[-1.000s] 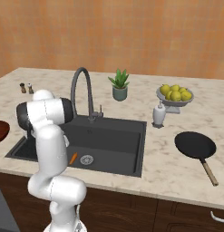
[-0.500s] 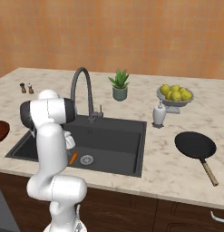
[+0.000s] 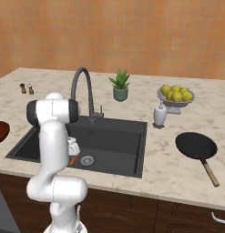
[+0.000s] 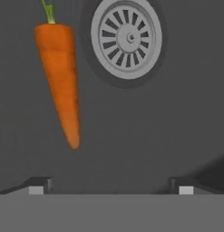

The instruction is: Pick the carrot from the sink and place it in the bowl. Then pick the bowl and place it in the microwave. Then close the microwave door and press the start button.

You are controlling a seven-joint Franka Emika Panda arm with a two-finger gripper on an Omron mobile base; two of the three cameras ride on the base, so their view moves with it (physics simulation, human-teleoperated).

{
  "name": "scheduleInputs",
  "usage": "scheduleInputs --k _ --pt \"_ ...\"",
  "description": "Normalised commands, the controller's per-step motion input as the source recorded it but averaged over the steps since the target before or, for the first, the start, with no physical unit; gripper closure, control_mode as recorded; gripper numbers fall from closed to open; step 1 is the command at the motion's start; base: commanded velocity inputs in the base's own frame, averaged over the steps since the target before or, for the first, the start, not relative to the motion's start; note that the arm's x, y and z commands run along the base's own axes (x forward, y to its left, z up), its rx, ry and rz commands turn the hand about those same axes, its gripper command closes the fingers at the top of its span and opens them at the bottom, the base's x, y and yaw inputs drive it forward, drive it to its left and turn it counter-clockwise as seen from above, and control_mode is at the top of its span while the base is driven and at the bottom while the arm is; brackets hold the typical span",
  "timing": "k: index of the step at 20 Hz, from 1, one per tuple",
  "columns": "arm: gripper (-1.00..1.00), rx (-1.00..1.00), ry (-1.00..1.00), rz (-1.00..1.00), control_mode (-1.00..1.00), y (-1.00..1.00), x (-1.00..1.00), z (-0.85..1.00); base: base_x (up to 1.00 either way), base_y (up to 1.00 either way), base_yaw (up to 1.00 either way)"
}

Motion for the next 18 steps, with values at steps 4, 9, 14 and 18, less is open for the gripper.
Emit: scheduleInputs --k 4,9,14,18 --pt "-1.00 -0.02 -0.06 -0.07 -1.00 0.00 0.26 -0.42 0.00 0.00 0.00" --pt "-1.00 -0.03 -0.07 -0.03 -1.00 0.00 0.36 -0.41 0.00 0.00 0.00" --pt "-1.00 0.00 -0.12 0.00 -1.00 0.05 0.46 -0.34 0.00 0.00 0.00" --pt "-1.00 0.06 -0.12 0.00 -1.00 0.18 0.35 -0.32 0.00 0.00 0.00"
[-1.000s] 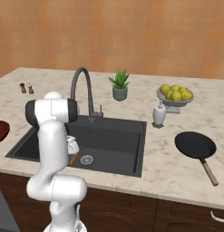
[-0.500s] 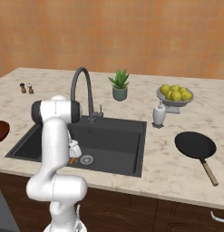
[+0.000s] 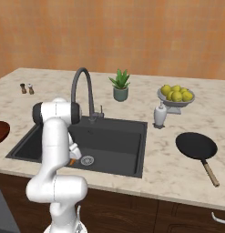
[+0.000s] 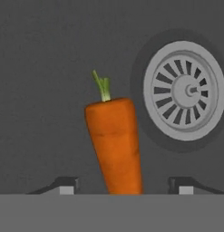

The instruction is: Pick the carrot from the sink and place it in the bowl. Then pick the bowl and place it in the microwave. Then close the microwave door and press the start button.

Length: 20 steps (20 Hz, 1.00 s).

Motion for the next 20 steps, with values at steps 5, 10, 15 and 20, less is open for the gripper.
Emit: scheduleInputs --k 5,10,15,20 --pt "-1.00 0.04 -0.05 0.00 -1.00 0.01 0.15 -0.61 0.00 0.00 0.00" --pt "1.00 0.00 -0.05 0.00 -1.00 -0.04 0.00 -0.52 0.00 0.00 0.00" --pt "1.00 0.00 -0.05 0.01 -1.00 -0.27 -0.03 -0.43 0.00 0.00 0.00" --pt "1.00 0.00 -0.09 0.05 -1.00 -0.25 -0.16 -0.13 0.00 0.00 0.00"
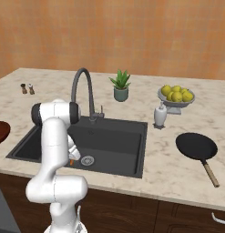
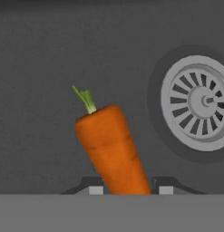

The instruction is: Pick the carrot from the sink and place it in the bowl. Then pick the bowl and place it in the microwave. Then close the microwave door and press the start button.

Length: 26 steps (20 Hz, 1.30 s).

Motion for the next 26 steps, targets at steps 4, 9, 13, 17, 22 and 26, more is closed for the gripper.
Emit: scheduleInputs --k 4,9,13,17,22,26 --pt "1.00 0.00 -0.09 0.08 -1.00 -0.09 -0.30 0.17 0.00 0.00 0.00" --pt "1.00 0.00 -0.08 0.06 -1.00 0.00 -0.19 0.67 0.00 0.00 0.00" --pt "1.00 0.00 -0.12 0.08 -1.00 0.00 -0.09 1.00 0.00 0.00 0.00" --pt "1.00 0.00 -0.10 0.07 -1.00 0.03 -0.16 1.00 0.00 0.00 0.00" --pt "1.00 0.00 -0.06 0.06 -1.00 0.17 -0.12 1.00 0.00 0.00 0.00" --pt "1.00 0.02 0.00 0.09 -1.00 0.49 -0.02 1.00 0.00 0.00 0.00"
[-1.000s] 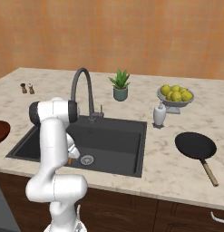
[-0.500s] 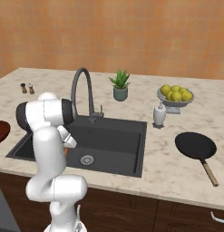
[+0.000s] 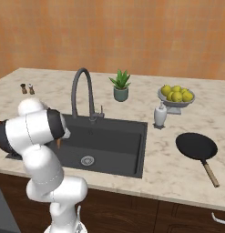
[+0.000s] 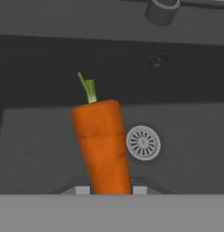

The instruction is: Pick the carrot from the sink and place it in the bowl. Then pick the bowl and place it in the microwave. Then close the microwave door and press the start button.

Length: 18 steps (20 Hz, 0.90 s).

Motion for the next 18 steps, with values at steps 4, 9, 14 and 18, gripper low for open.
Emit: scheduleInputs --k 4,9,14,18 --pt "1.00 0.03 0.00 0.10 -1.00 0.66 0.00 1.00 0.00 0.00 0.00" --pt "1.00 0.01 0.00 0.12 -1.00 0.97 0.00 0.98 0.00 0.00 0.00" --pt "1.00 0.02 0.01 0.11 -1.00 1.00 0.00 0.67 0.00 0.00 0.00" --pt "1.00 0.14 0.15 0.14 -1.00 1.00 -0.03 0.16 0.00 0.00 0.00"
